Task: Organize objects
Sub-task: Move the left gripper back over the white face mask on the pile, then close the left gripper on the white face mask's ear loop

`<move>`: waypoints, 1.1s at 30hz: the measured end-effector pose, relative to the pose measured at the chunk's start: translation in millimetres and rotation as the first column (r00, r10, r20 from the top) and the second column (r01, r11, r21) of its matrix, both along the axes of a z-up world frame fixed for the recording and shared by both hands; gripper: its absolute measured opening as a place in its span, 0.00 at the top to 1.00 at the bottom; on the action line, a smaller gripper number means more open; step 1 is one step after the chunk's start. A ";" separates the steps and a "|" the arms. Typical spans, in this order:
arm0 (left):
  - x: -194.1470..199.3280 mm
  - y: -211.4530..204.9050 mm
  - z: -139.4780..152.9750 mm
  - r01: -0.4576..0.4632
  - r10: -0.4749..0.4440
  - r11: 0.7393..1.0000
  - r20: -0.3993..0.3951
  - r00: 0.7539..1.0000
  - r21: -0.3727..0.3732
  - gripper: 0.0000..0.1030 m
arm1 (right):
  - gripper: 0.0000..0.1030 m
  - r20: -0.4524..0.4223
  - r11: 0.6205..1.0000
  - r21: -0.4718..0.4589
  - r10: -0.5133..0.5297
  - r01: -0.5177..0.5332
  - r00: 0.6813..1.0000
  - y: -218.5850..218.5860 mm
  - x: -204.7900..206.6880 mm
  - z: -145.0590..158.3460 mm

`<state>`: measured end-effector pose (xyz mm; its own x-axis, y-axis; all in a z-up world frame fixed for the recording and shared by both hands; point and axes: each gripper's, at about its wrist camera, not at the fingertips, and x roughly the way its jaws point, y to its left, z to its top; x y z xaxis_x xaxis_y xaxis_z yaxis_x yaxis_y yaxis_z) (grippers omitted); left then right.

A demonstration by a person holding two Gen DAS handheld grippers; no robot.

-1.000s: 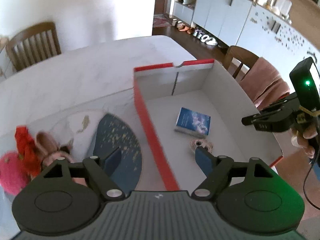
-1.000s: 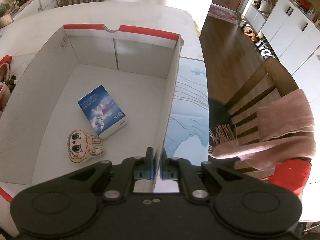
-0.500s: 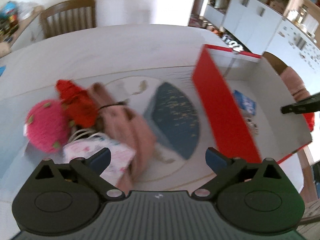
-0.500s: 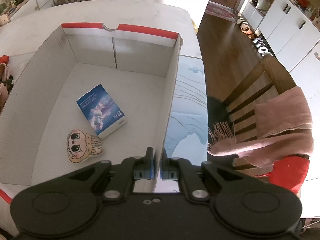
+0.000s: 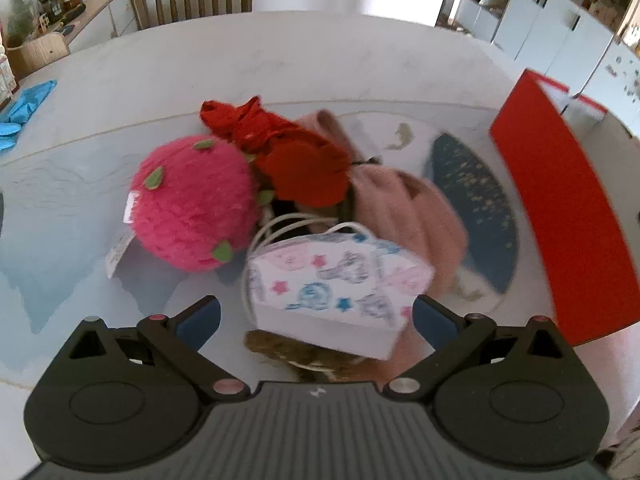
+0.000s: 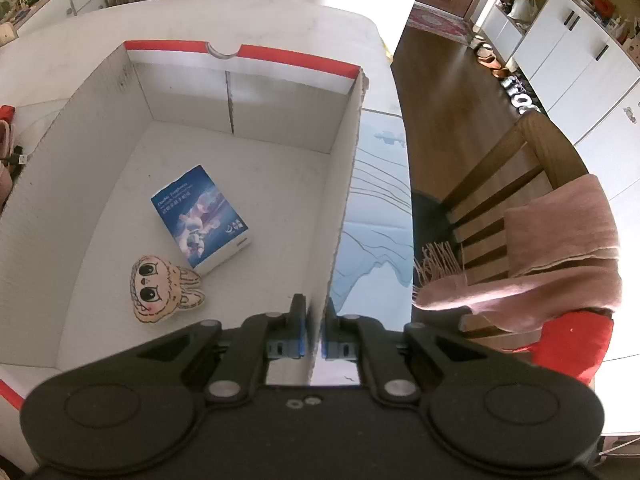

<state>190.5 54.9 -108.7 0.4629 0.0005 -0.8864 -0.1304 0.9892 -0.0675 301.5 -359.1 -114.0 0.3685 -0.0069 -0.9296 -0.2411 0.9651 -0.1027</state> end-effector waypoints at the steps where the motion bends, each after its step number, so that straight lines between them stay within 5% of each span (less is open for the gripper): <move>1: 1.4 3.0 -2.8 -0.002 0.002 1.000 -0.003 1.000 0.000 0.01 | 0.95 0.000 1.000 -0.002 0.000 0.000 1.000 0.2 -0.1 0.2; 6: 4.7 18.6 -11.3 -0.039 0.039 0.998 -0.015 0.999 -0.043 0.02 | 0.94 -0.002 1.000 -0.009 0.002 -0.002 1.000 0.4 -0.3 0.4; 19: 14.2 20.0 -23.7 -0.014 0.010 0.998 -0.055 0.998 -0.064 0.24 | 0.94 -0.002 1.000 -0.010 0.002 -0.002 1.000 0.7 -0.7 -0.5; 25: 13.2 8.3 -1.7 0.033 -0.033 0.998 -0.007 0.999 -0.047 0.25 | 0.94 -0.002 1.000 -0.010 0.001 -0.001 1.000 -1.4 -1.6 0.0; 33: 18.3 -23.3 -3.3 0.126 -0.127 0.992 -0.049 0.991 -0.008 0.25 | 0.94 -0.002 1.000 -0.010 0.001 -0.001 1.000 -1.5 -1.5 0.0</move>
